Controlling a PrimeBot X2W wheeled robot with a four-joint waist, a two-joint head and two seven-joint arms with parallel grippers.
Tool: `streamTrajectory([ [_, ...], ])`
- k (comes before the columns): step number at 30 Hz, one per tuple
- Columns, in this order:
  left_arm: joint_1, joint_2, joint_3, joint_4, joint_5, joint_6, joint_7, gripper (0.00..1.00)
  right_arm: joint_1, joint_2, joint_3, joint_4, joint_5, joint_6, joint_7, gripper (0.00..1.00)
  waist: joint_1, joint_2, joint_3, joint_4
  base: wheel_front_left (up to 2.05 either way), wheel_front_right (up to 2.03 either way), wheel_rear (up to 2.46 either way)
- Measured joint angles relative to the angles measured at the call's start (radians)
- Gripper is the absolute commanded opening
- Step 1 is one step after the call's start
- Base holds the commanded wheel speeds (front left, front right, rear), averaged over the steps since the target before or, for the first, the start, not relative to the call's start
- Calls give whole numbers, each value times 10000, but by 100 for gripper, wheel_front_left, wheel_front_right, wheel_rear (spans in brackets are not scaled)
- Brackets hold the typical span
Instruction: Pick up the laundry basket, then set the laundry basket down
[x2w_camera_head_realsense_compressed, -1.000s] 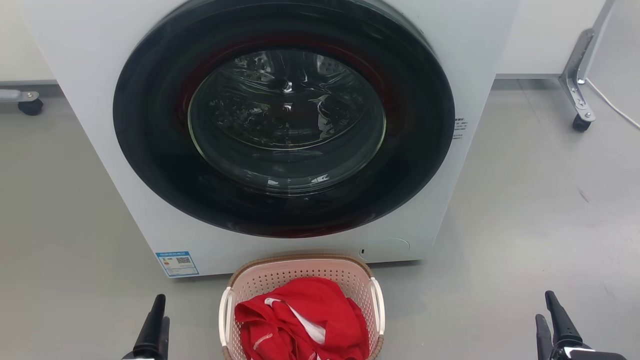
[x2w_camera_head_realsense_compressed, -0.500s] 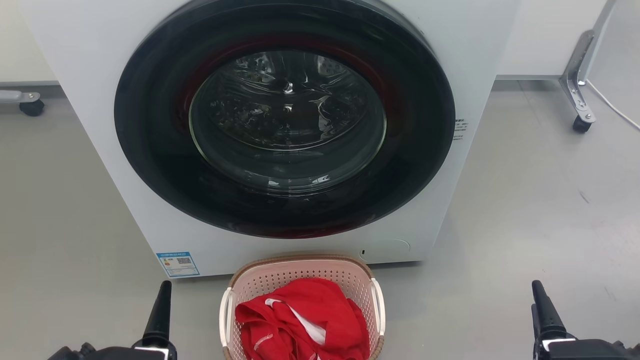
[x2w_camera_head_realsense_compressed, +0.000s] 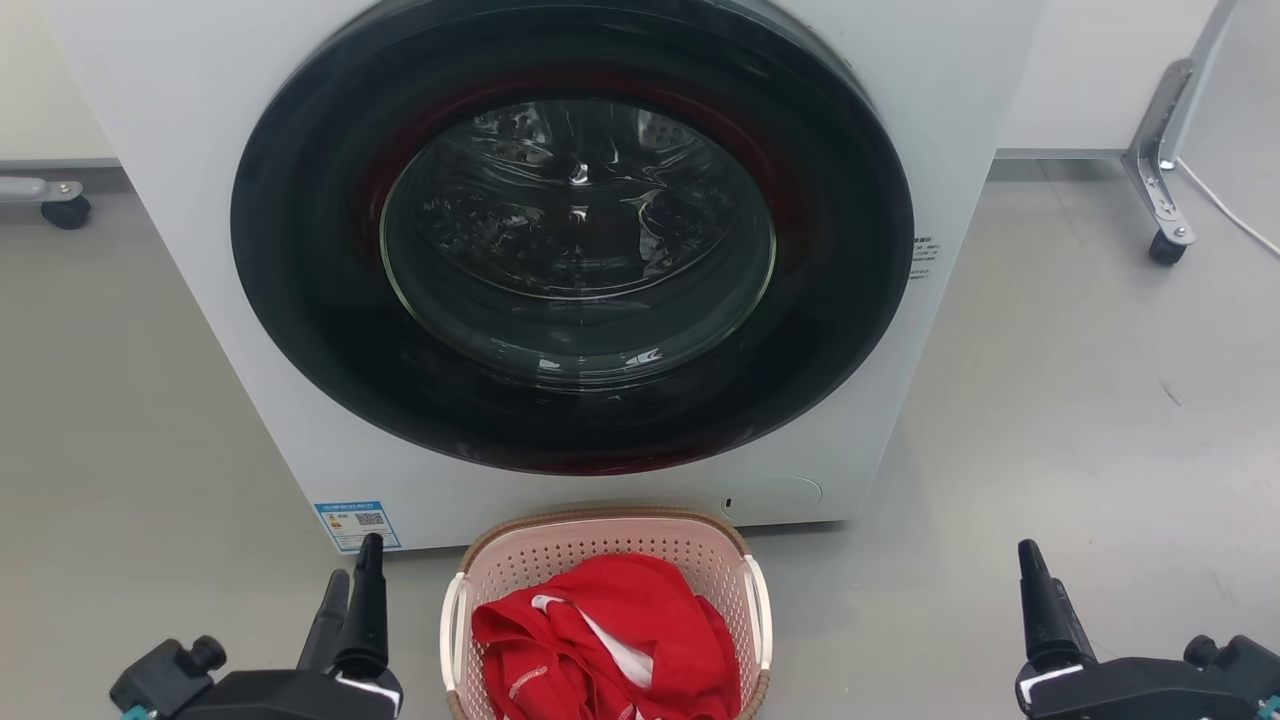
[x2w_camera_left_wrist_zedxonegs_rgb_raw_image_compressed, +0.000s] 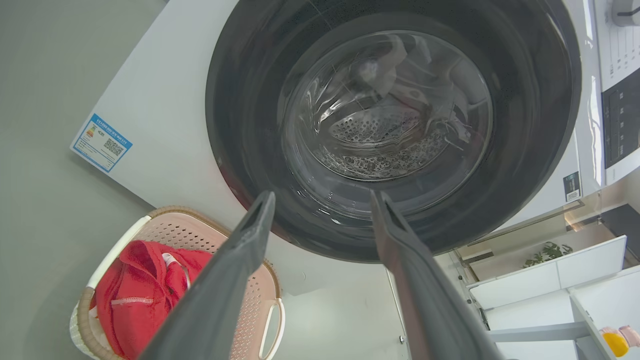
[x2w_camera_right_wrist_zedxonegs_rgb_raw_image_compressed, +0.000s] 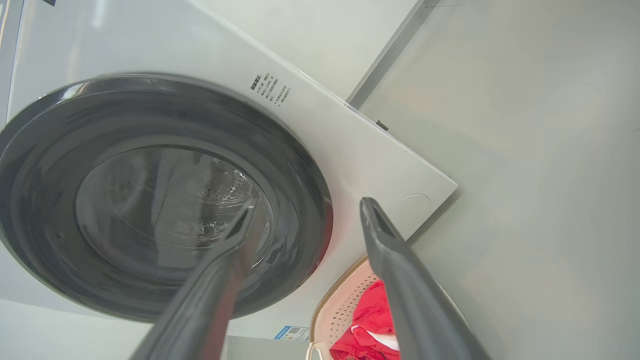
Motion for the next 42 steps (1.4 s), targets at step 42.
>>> streamTrajectory([
  [42, 2, 360, -1818, -1530, 8084, 1064, -1563, 100, 81, -132, 1419, -1536, -7892, -1045, -1534, 100, 0, 0, 115, 31, 0, 0, 0],
])
